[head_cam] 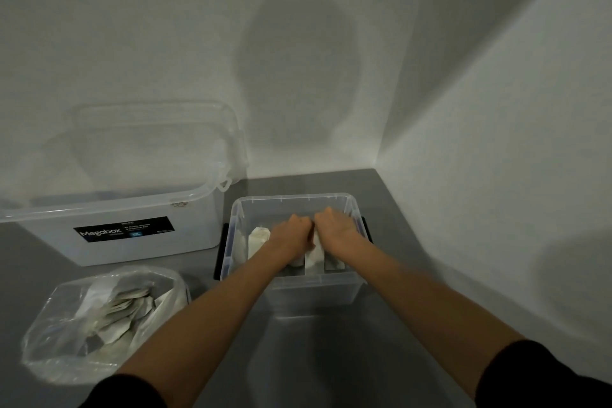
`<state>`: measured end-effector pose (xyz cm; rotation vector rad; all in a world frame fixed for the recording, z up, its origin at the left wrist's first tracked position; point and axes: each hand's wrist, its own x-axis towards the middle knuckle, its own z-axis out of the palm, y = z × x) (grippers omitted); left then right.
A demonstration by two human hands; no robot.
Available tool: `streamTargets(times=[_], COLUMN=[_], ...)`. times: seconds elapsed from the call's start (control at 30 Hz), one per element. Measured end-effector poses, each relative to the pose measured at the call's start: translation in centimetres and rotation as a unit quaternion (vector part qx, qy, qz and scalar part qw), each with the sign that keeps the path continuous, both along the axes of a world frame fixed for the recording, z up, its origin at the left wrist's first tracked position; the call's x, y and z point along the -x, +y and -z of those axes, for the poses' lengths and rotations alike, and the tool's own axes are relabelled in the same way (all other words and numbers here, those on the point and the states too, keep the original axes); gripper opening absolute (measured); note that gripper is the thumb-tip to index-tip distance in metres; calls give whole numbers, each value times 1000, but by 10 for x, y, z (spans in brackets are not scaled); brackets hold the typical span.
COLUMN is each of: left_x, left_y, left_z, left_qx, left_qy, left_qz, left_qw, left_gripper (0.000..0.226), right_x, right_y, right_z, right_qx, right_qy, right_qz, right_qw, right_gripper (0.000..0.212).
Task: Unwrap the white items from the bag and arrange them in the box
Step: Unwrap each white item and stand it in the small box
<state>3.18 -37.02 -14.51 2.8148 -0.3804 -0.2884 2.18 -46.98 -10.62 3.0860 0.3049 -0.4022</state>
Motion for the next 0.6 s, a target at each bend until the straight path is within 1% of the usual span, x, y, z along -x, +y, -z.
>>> streamTargets(times=[0.1, 0.23, 0.27, 0.33, 0.37, 0.43, 0.47, 0.6], left_x=[-1, -1, 0, 4, 7, 18, 25, 55], left_y=[4, 14, 18, 31, 41, 63, 77, 143], left_z=[-4, -24, -32, -54, -66, -94, -108, -146], left_qx=[3, 26, 38, 74, 93, 127, 144, 186], left_qy=[8, 10, 11, 12, 7, -3, -5, -29], left_qz=[2, 13, 19, 40, 52, 68, 70, 40], left_qw=[1000, 1000, 999, 996, 994, 990, 987, 981], left_gripper=[16, 15, 14, 13, 13, 14, 12, 13], right_x=[2, 9, 11, 13, 16, 21, 25, 44], right_y=[0, 1, 2, 6, 9, 19, 26, 63], right_z=[-10, -45, -57, -78, -89, -108, -117, -138], right_qx=[-7, -14, -13, -25, -34, -61, -77, -142], right_qy=[17, 20, 21, 20, 12, -13, -23, -58], right_qz=[5, 8, 7, 5, -1, -17, -26, -66], right_qw=[1000, 1000, 1000, 999, 999, 998, 996, 986], right_gripper=[27, 30, 26, 10, 5, 18, 19, 10])
